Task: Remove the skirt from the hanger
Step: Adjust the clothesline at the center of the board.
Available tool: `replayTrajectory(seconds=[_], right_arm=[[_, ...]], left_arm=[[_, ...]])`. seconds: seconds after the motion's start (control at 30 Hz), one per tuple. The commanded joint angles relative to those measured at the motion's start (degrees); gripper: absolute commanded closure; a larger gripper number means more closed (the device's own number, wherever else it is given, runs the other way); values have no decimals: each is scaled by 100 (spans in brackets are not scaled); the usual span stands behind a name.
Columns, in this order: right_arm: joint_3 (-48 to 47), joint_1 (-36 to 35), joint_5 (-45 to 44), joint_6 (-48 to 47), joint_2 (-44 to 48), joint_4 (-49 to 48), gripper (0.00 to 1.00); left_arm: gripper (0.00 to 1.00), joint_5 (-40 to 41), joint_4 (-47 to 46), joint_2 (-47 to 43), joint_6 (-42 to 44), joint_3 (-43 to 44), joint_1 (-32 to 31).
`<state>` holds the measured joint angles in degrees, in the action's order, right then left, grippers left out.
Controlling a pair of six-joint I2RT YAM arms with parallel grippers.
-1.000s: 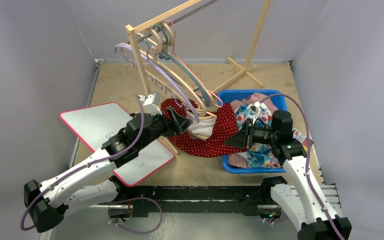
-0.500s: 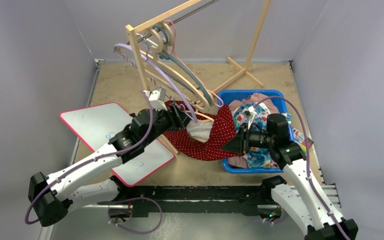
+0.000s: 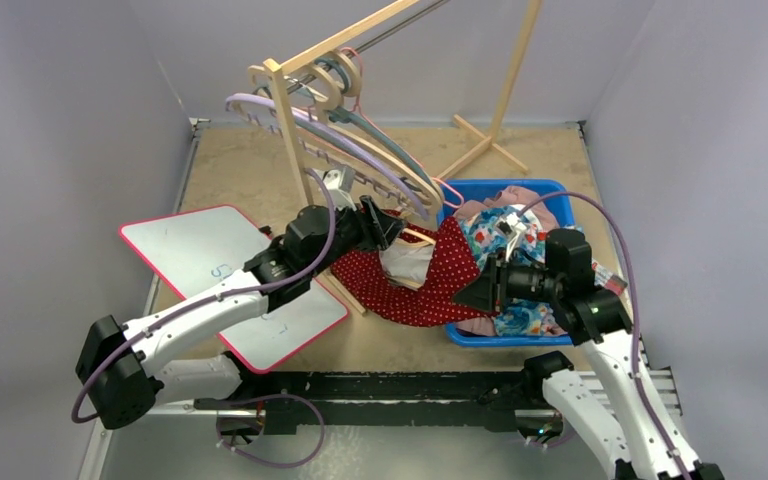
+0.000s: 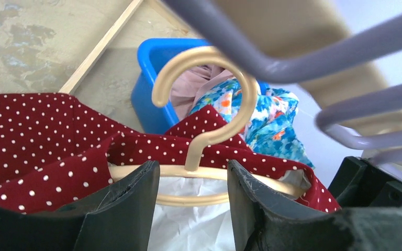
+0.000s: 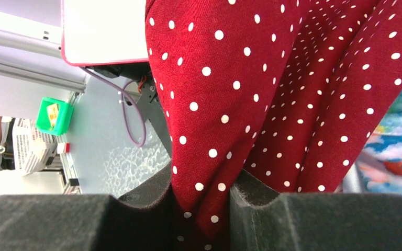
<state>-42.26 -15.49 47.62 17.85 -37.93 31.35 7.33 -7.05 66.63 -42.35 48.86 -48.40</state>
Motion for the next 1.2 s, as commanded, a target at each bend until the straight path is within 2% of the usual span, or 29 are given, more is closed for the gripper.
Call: replayTrajectory(seconds=[0.0,0.13,0.23,0.43,0.5,0.67,0.83,1.03,1.17], right_arm=[[-477,-42,-17,22,348,611,100],[-725,-42,-709,325,562,723,100],[-903,-40,-1229,336,526,845,100],[-1132,-42,-888,-36,304,1290,100],[-1144,-42,-672,-104,321,1245,100],[-974,-42,-40,-408,235,1277,100],[-665,-37,445,-476,148,992,100],[-680,-38,521,-468,-197,502,100],[-560,-40,542,-377,-407,-146,100]], left_arm=[[50,-225,-269,-122,55,310,5],[47,-186,-132,-387,16,153,6],[45,303,359,-572,2,69,6],[45,947,1246,-850,184,29,16],[49,1314,1688,-794,224,121,57],[49,1452,1964,-729,526,162,368],[48,603,1701,-520,751,131,1289],[44,-458,1389,-120,830,469,1352],[32,-1064,1141,-238,550,363,1356]])
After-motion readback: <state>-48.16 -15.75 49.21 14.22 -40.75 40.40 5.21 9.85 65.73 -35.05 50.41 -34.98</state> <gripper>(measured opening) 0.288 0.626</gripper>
